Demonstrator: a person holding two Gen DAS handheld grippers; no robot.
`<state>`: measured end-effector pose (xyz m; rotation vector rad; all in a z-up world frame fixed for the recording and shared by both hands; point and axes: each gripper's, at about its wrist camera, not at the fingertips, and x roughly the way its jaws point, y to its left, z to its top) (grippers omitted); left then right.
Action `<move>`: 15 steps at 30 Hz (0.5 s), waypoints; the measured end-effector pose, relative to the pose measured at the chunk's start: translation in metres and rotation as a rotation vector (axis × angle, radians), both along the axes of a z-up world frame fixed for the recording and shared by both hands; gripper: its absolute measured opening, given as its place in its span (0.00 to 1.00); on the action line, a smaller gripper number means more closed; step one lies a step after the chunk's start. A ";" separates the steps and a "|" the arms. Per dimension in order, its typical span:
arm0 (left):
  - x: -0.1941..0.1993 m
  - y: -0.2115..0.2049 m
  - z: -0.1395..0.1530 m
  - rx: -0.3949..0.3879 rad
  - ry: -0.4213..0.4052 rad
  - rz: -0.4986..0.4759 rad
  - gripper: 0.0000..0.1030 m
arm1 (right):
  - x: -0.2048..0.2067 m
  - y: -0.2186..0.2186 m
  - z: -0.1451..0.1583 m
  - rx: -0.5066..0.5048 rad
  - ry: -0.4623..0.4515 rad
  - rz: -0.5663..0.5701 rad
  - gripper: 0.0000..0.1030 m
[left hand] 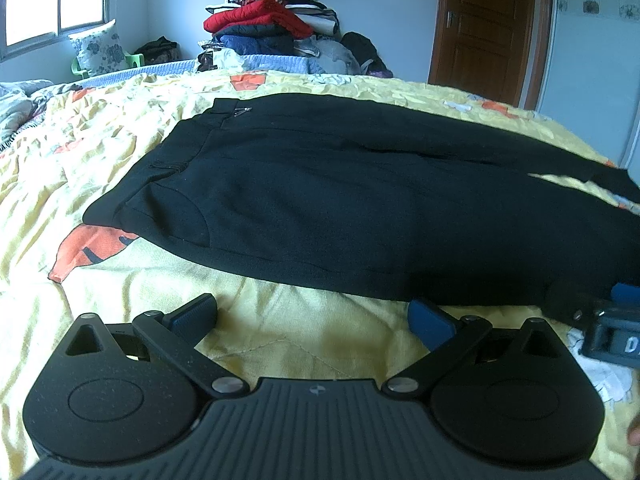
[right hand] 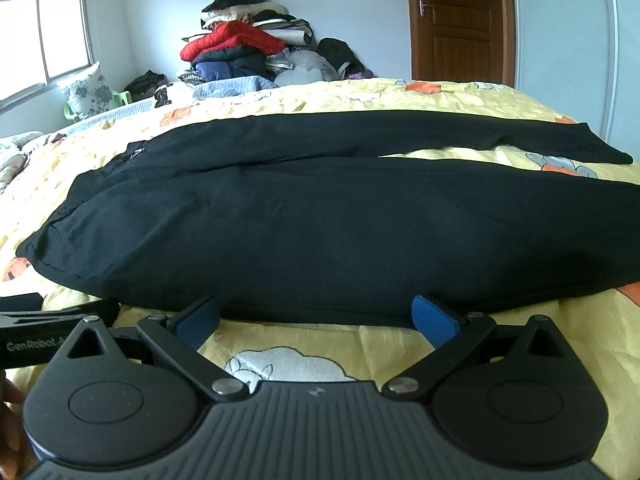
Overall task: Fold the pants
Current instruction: 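Grasp the black pants edge with the right tool while the left tool grasps beside it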
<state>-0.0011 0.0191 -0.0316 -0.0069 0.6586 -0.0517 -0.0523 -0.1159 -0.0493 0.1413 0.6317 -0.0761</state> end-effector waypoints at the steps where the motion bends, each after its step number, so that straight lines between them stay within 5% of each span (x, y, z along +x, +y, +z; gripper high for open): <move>1: -0.001 0.002 0.000 -0.012 -0.003 -0.001 0.99 | 0.000 0.002 0.000 -0.010 0.005 0.000 1.00; 6: -0.008 0.009 0.004 -0.065 -0.027 -0.001 0.98 | 0.000 0.005 0.001 -0.040 0.034 0.041 1.00; 11: -0.020 0.017 0.017 -0.096 -0.093 -0.010 0.99 | -0.008 -0.011 0.027 0.101 -0.071 0.285 1.00; 15: -0.010 0.012 0.031 -0.017 -0.127 -0.029 0.99 | 0.017 -0.005 0.051 -0.079 -0.170 0.450 1.00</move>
